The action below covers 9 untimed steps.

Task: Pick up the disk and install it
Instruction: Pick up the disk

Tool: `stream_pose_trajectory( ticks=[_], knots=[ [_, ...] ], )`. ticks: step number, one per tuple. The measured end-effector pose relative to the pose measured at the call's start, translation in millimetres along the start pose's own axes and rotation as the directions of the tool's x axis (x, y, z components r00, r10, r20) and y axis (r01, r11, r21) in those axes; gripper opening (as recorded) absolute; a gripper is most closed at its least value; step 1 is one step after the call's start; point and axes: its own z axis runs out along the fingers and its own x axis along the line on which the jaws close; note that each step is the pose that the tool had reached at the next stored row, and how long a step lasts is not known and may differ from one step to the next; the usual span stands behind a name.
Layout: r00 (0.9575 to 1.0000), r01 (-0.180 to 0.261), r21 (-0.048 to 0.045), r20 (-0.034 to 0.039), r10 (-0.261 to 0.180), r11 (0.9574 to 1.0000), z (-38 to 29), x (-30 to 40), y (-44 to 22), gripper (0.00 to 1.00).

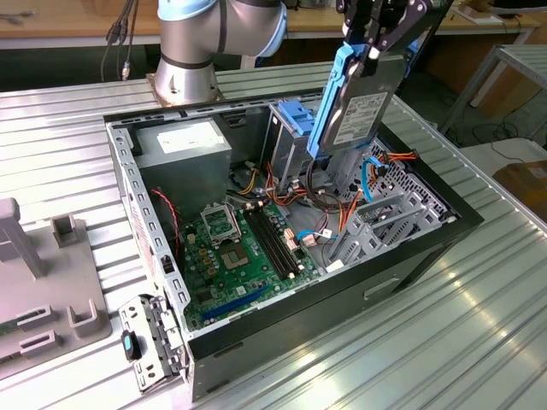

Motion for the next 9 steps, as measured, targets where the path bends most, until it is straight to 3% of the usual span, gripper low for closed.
stream_pose_trajectory(
  ticks=[3,9],
  knots=[
    [1.0000,0.000,0.0000,0.0001,0.000,1.0000,1.4,0.0,-16.2,0.36],
    [1.0000,0.000,0.0003,0.0025,0.000,1.0000,1.1,15.4,-15.9,0.36]
  ],
)
